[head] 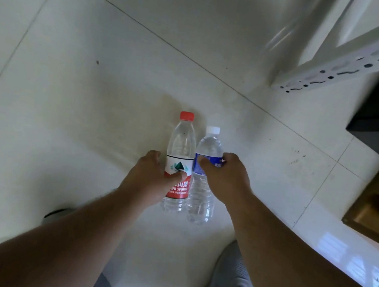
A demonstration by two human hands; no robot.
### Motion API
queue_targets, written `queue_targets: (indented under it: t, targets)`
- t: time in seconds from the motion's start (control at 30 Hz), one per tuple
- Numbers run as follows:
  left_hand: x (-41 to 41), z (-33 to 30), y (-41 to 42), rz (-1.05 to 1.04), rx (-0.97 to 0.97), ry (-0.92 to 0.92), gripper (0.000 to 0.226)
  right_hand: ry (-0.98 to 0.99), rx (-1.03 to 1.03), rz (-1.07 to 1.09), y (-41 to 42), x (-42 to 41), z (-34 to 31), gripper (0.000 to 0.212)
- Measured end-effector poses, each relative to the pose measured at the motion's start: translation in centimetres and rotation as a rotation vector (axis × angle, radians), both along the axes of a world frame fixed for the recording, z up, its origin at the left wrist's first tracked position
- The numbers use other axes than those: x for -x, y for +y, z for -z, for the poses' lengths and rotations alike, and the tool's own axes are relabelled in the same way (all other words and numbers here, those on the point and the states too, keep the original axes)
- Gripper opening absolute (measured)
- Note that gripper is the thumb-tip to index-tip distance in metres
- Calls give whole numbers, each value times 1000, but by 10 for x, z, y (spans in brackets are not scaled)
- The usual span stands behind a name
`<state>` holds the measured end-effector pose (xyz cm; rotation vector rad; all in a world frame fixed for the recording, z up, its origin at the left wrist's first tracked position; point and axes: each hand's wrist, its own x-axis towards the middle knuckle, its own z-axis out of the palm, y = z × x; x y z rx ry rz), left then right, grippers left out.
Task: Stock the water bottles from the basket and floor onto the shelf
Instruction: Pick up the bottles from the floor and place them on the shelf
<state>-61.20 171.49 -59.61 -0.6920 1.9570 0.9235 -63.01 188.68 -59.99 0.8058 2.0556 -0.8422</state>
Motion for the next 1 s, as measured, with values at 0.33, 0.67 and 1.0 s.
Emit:
queue_targets:
  t: [0.33,0.67,1.0]
  targets:
    - [-2,10,-1,-79,-67,26,45,84,188,23,3,7,1,19]
    - [27,-203,-64,-316,-111,261,40,287,310,-48,-37,70,-212,30]
    - [43,-583,-147,-450,-147,557,42,645,386,-229,-125,134,-621,31]
